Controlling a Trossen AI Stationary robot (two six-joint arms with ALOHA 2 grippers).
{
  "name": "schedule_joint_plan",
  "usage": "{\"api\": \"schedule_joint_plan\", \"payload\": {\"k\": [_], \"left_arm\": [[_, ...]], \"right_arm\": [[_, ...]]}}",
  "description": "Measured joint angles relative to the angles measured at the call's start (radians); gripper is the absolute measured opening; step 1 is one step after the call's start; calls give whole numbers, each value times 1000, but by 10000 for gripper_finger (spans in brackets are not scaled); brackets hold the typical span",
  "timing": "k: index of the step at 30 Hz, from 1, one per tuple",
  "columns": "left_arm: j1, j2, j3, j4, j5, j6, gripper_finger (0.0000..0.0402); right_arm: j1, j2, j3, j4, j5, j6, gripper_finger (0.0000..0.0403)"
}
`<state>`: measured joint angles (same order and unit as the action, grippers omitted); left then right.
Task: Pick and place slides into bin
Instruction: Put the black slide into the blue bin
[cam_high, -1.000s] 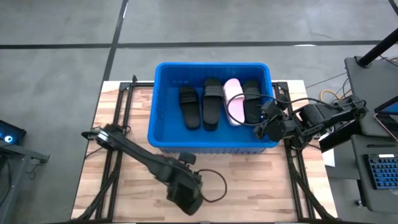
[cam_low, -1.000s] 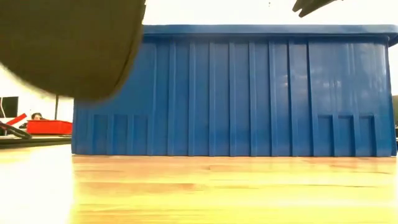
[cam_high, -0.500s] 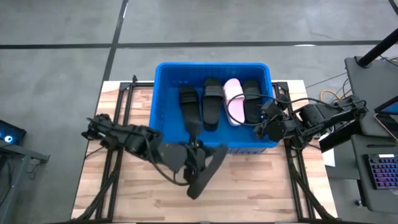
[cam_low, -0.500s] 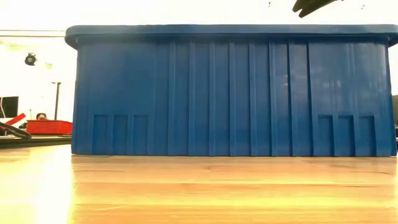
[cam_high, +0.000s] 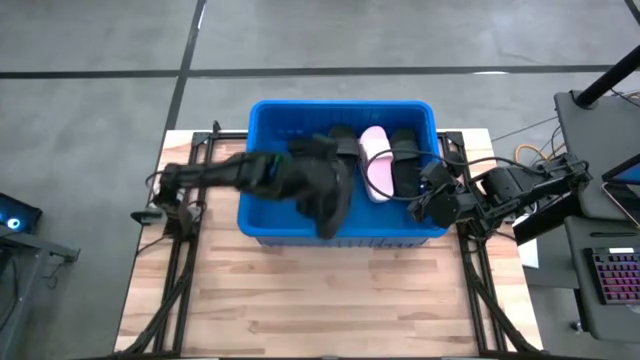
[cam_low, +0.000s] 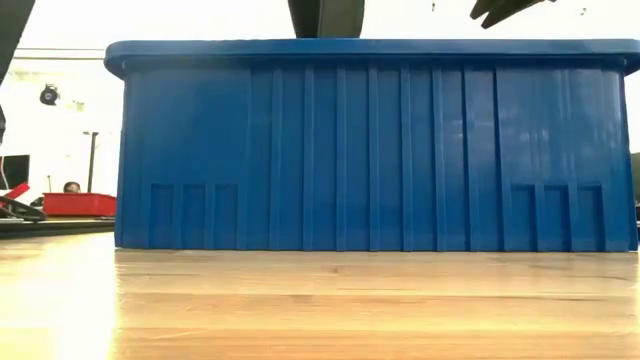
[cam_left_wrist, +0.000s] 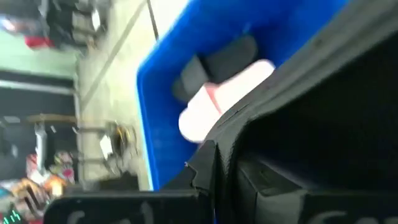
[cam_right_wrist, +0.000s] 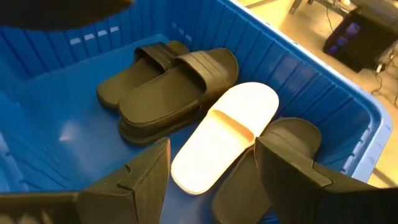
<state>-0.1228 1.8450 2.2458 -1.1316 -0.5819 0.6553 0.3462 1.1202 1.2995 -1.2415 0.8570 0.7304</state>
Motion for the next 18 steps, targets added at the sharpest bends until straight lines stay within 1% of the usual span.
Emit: {"api": "schedule_joint_plan", "payload": {"k": [2,4,9,13,15,17,18], "left_arm": [[70,-4,-28,-2,40,21,7],[134,-5,-59,-2,58,72,5],[267,-6,-171,7,78,290,2],[350,-7,-260,34,79,448,1],[381,-8,-299,54,57,537,1],[402,-9,-346,116,24,615,1],[411,-9,-372,160,23,655,1]], "right_arm": [[0,0,0,0,7,35,224],[0,1,0,0,16,58,224],[0,1,0,-2,39,105,224],[0,1,0,-3,47,111,224],[0,1,0,-4,63,128,224],[0,0,0,-4,73,140,224],[0,1,0,-5,80,143,224]]}}
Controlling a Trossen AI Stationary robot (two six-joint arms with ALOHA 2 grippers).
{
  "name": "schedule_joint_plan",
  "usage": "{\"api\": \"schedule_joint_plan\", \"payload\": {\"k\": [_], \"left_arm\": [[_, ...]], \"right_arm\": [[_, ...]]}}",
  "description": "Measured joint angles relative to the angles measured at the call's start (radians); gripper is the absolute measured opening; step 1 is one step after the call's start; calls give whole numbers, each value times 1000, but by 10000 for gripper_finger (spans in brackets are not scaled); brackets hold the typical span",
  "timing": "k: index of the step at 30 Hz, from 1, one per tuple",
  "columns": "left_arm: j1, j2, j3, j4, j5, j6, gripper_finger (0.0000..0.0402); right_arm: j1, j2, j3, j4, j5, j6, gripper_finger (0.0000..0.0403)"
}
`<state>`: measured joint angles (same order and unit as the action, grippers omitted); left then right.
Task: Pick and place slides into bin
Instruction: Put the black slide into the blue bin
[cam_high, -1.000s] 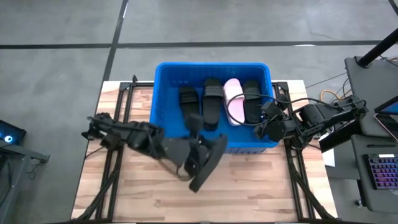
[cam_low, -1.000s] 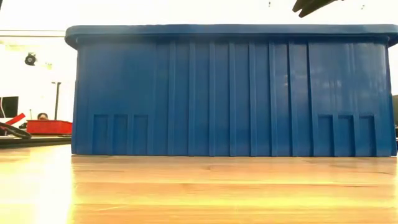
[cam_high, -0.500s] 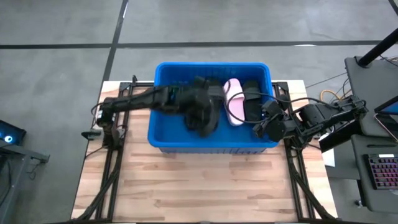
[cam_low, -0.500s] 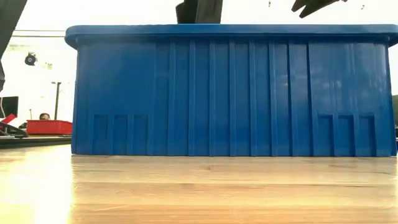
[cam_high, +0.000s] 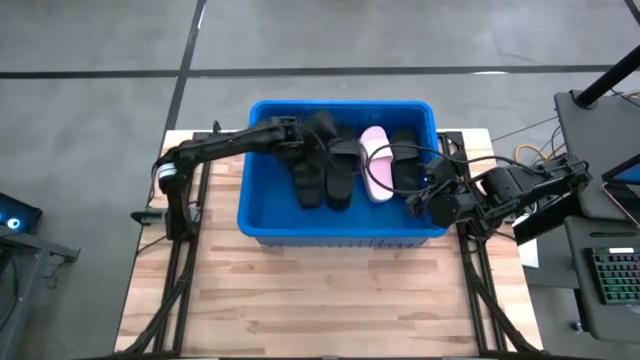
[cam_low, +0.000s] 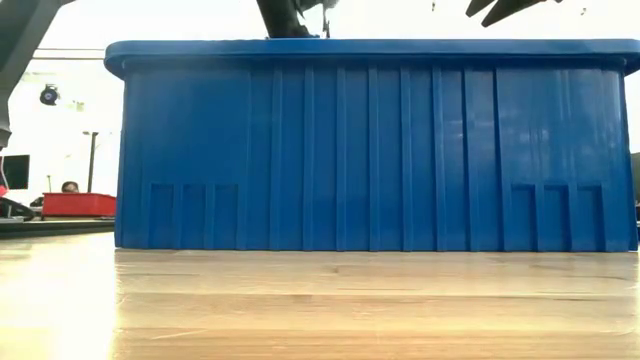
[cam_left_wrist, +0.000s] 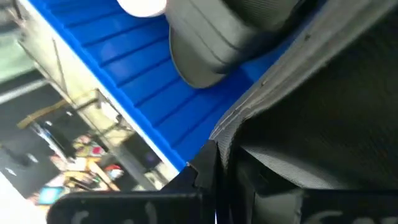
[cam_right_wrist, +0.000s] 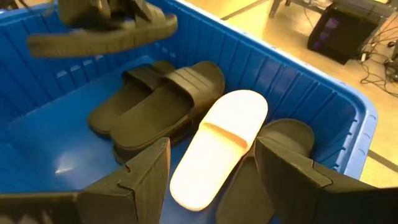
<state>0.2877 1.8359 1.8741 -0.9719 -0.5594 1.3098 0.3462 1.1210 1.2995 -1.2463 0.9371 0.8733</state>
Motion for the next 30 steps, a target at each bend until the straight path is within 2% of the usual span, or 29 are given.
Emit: {"api": "schedule_joint_plan", "payload": {"k": [6,15,21,25,30], "left_arm": [[43,-4,-147,217,2,138,0],[59,-7,-304,266,10,176,0],[60,-7,-418,498,-14,305,0],[59,-7,-465,611,-18,321,0],[64,-7,-507,624,-15,375,0]], "right_arm": [[0,0,0,0,27,7,224],[0,0,0,-1,34,10,224],[0,0,0,-4,34,9,224],[0,0,0,-6,33,9,224],[0,0,0,-6,32,8,224]]}}
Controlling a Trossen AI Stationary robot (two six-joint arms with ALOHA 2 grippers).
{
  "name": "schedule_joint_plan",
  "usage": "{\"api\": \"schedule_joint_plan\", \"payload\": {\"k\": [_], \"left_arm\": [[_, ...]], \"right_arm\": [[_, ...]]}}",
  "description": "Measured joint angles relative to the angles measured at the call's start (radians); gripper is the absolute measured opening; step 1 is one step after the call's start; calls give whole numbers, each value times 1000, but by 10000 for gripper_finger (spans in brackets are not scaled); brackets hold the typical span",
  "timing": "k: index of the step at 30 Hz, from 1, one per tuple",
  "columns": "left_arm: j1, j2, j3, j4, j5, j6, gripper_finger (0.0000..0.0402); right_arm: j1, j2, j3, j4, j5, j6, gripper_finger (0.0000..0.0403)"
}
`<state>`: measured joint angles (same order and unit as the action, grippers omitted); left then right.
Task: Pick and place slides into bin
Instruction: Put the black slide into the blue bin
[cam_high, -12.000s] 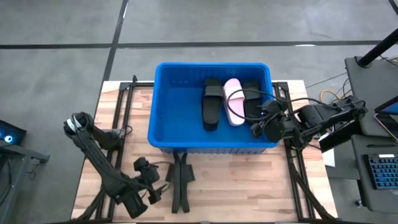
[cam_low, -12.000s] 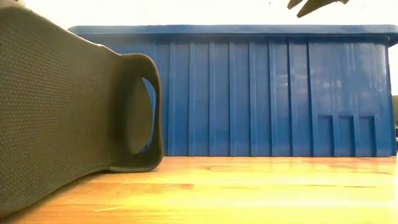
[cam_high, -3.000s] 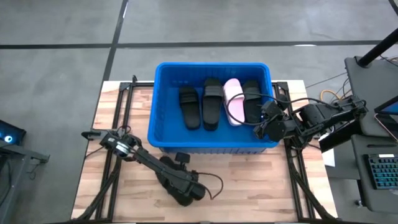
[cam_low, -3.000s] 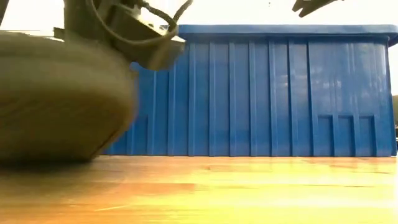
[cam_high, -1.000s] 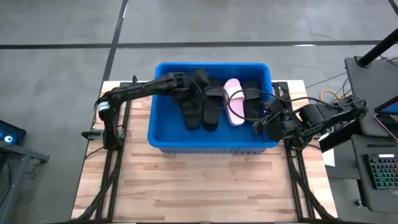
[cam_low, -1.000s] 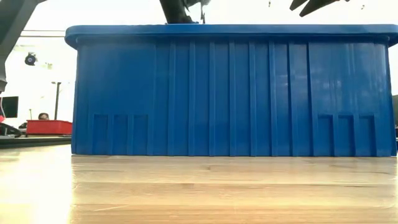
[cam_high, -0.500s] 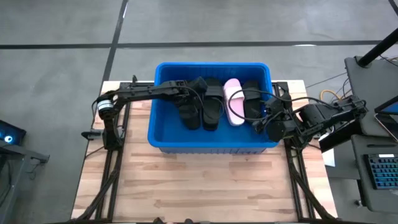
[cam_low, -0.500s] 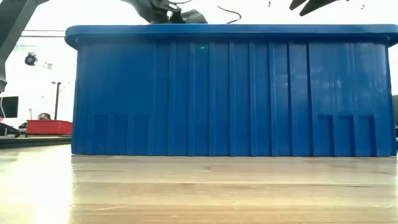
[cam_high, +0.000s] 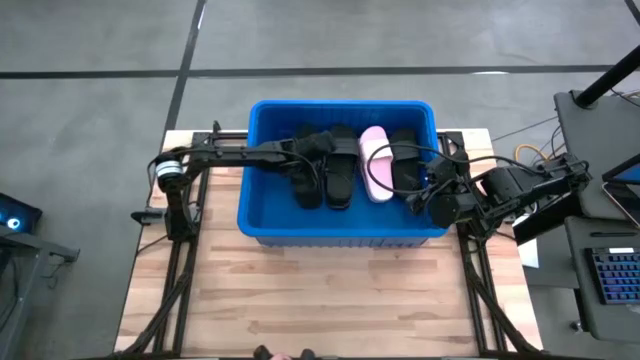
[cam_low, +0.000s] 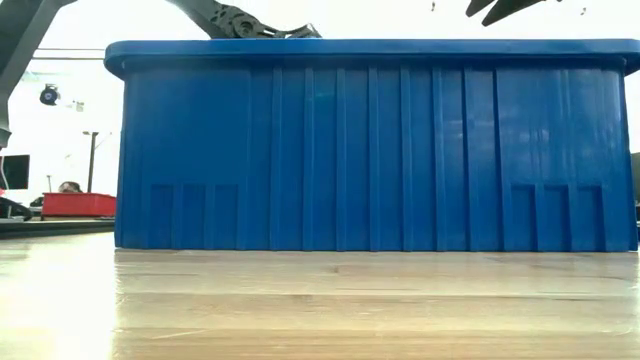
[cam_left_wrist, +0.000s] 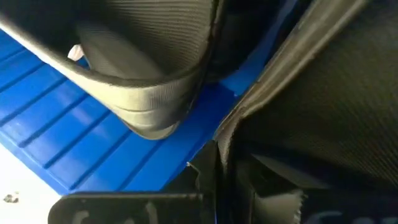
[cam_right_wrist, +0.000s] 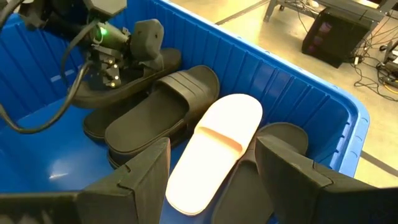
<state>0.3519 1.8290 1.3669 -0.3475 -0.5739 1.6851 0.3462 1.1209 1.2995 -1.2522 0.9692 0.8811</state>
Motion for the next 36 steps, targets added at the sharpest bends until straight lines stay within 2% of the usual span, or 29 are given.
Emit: {"api": "schedule_joint_plan", "payload": {"k": [5,9,12,15,21,28,36], "left_arm": [[3,-1,-37,15,8,0,0],[9,0,-65,99,40,-3,3],[11,5,-63,118,51,-5,19],[19,7,-61,131,68,-69,43],[27,7,-60,136,99,-186,107],[28,7,-54,140,123,-311,207],[20,4,-22,122,112,-322,302]], "right_arm": [[0,0,0,0,-1,-2,224],[0,0,0,0,0,-2,224],[0,-1,0,0,0,-2,224],[0,-1,0,0,0,-2,224],[0,-1,0,1,0,-2,224],[0,-1,0,1,0,-2,224],[0,-1,0,1,0,-2,224]]}}
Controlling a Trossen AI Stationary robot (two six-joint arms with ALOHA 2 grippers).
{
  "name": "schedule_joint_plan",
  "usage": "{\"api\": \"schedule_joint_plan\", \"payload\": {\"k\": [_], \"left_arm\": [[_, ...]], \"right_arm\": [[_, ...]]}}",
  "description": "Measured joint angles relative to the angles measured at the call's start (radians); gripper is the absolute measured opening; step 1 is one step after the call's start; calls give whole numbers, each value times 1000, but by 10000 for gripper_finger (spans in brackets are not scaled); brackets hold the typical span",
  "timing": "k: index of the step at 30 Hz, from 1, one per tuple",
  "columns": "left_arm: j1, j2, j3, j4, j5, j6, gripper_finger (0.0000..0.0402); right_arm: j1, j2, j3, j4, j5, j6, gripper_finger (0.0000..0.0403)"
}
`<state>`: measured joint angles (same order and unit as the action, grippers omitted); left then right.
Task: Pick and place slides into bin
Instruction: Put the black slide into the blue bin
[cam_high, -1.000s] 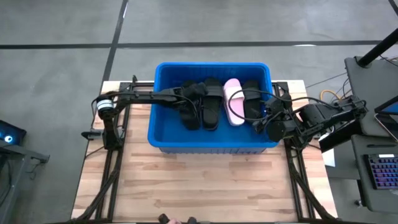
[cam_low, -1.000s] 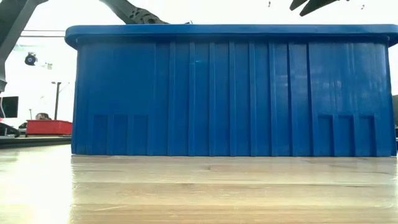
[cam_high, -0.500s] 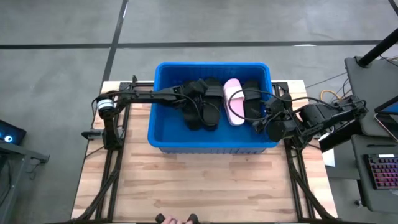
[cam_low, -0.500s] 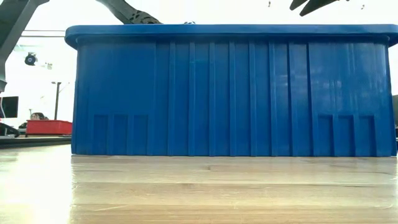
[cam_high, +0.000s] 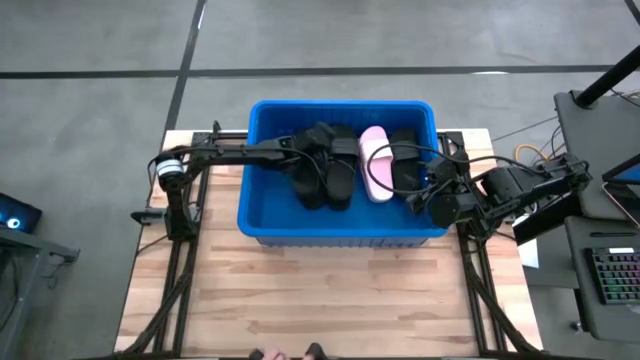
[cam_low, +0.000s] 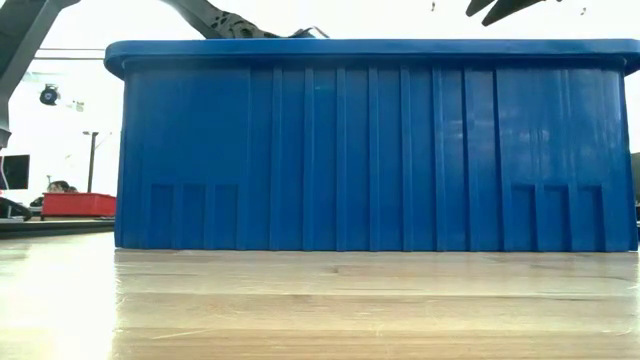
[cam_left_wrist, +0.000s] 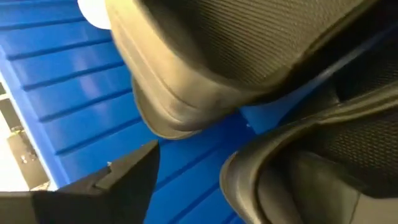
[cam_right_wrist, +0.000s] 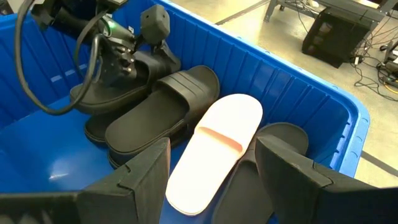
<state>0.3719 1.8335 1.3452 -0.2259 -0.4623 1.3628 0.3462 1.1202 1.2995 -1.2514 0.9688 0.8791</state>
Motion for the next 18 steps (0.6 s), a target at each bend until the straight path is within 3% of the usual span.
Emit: {"api": "schedule_joint_plan", "payload": {"k": [6,18], "left_arm": [[-33,-12,17,-1,-27,1,334],[-74,-31,16,0,-94,-60,336]], "right_arm": [[0,0,0,0,-3,0,224],[0,0,0,0,-3,0,224]]}}
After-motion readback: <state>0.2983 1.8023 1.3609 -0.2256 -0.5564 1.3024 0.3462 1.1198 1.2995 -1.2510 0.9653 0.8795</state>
